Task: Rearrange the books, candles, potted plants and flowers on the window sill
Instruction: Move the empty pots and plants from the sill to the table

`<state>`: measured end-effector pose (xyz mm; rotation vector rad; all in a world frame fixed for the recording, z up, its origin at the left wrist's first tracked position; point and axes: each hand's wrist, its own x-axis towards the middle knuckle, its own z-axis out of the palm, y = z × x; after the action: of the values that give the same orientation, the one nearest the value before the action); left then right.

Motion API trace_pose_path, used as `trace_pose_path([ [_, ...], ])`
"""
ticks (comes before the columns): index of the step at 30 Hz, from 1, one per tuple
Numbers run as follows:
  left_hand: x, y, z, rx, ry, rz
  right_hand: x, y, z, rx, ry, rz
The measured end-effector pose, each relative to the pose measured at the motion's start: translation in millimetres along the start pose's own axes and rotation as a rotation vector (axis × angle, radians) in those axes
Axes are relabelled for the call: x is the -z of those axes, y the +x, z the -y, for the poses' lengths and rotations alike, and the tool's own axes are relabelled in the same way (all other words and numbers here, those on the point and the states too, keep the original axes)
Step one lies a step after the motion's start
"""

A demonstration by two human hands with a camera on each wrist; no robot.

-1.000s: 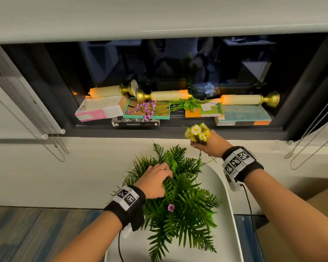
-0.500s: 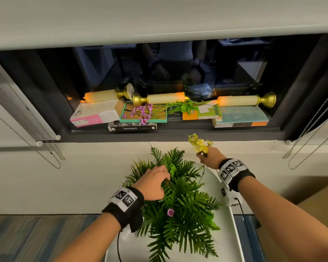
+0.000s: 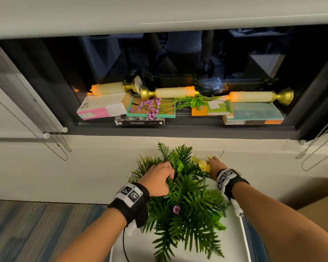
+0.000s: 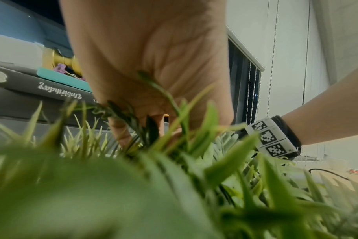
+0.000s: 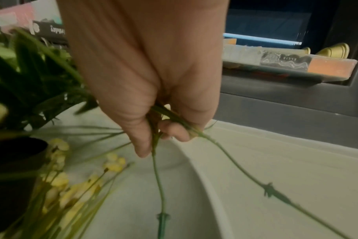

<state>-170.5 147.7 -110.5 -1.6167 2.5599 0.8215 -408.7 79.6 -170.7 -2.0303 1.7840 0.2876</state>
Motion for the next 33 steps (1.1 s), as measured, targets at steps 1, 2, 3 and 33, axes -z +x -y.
trace_pose_path([
  [1, -0.2, -0.2, 0.7, 0.000, -0.003, 0.001, 1.5, 2.3, -1.1, 0.003, -0.032, -0.010],
  [2, -0.5, 0.1, 1.0, -0.001, -0.002, 0.003, 4.3, 4.7, -2.1, 0.005, -0.029, -0.053],
  [3, -0.7, 0.6, 1.1, -0.006, 0.004, 0.004, 9.8, 4.8, -1.4, 0.002, -0.033, -0.099],
  [33, 0.3, -3.1, -5.4, -0.047, 0.038, 0.044, 86.2, -36.8, 5.0, 0.054, 0.500, -0.615],
])
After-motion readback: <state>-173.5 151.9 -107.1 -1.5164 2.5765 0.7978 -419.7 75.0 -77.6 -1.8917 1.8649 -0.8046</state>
